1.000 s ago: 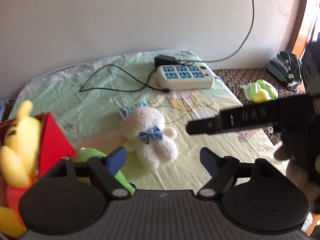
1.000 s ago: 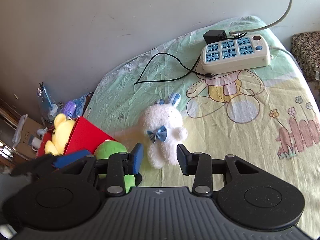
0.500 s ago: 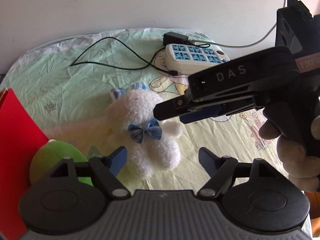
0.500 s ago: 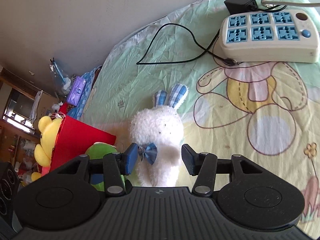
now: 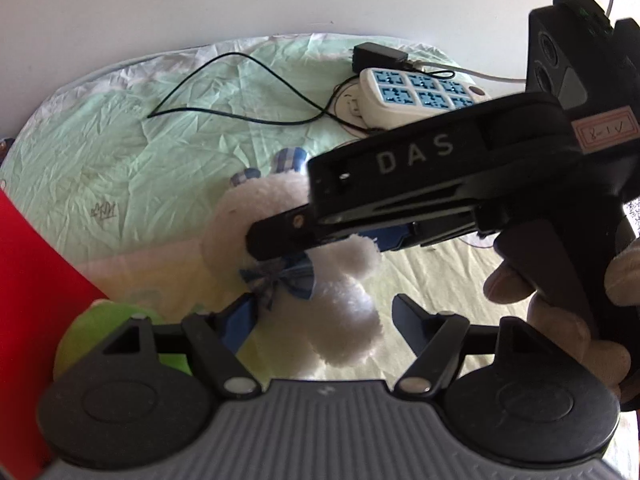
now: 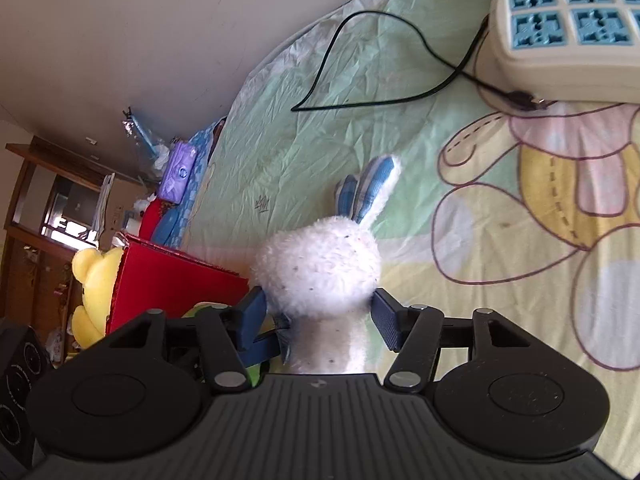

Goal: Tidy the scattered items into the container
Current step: 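Close the right tool on the white bear's head and lift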

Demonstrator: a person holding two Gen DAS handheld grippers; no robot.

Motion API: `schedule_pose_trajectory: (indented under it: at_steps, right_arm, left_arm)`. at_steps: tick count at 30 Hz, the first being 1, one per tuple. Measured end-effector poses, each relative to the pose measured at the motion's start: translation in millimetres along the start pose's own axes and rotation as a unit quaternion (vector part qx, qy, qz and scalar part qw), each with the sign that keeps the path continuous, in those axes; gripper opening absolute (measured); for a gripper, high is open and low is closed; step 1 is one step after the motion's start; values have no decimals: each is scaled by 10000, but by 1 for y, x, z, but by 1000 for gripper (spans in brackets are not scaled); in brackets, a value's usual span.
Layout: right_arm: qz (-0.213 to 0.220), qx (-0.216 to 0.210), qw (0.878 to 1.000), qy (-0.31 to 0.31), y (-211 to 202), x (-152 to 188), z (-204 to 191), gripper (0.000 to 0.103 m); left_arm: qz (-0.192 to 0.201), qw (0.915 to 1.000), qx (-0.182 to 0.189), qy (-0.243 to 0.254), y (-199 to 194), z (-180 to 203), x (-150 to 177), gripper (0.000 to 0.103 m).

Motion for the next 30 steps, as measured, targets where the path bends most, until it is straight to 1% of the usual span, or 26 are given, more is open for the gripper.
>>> schedule_pose_trajectory:
  at_steps: [1, 3, 7, 12, 15, 18, 20, 23, 25, 27, 30]
  right_arm:
    - [-20, -46, 10000, -8, 3, 0, 0, 61]
    - [-3, -67, 10000, -59, 5, -1, -2, 59]
    - [70, -69, 9999, -69, 1, 2, -2, 53]
    - [278, 26, 9996, 22, -12, 15, -3, 50]
    - [451, 75, 9989, 128, -24, 28, -5, 49]
    - [656, 74, 9975, 232, -39, 46, -9, 48]
    - [765, 81, 9965, 319, -47, 60, -11, 48]
    - [939, 125, 9946, 433, -56, 80, -16, 48]
    - [1115, 165, 9926, 443, -64, 92, -23, 48]
    - [1330, 211, 9900, 415, -72, 101, -32, 48]
    - [1602, 268, 9862, 314, -81, 109, -48, 48]
  left_arm:
    - [-28, 10000, -65, 28, 2, 0, 0, 70]
    - [-49, 9999, -127, 58, 3, -1, -1, 66]
    - [-24, 9999, -87, 85, 1, -1, 0, 62]
    - [-2, 9998, 148, 114, -5, 8, 3, 61]
    - [58, 9992, 361, 178, -16, 17, 9, 60]
    - [129, 9980, 514, 349, -28, 30, 20, 60]
    - [148, 9970, 544, 523, -33, 39, 29, 60]
    - [240, 9950, 558, 798, -45, 49, 41, 59]
    - [337, 9936, 630, 876, -56, 53, 46, 59]
    - [472, 9922, 681, 932, -68, 54, 48, 59]
    - [724, 9900, 626, 1035, -87, 56, 52, 59]
Point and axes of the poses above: each gripper's, at about its wrist camera, not at the fingertips, and y roughly the way its jaws point, z to its right, x to its underside, the point moved 5 cm from there along y, roughly the way its jaws point, and after that the axes turned 12 degrees about -z, right-handed, at the moved point
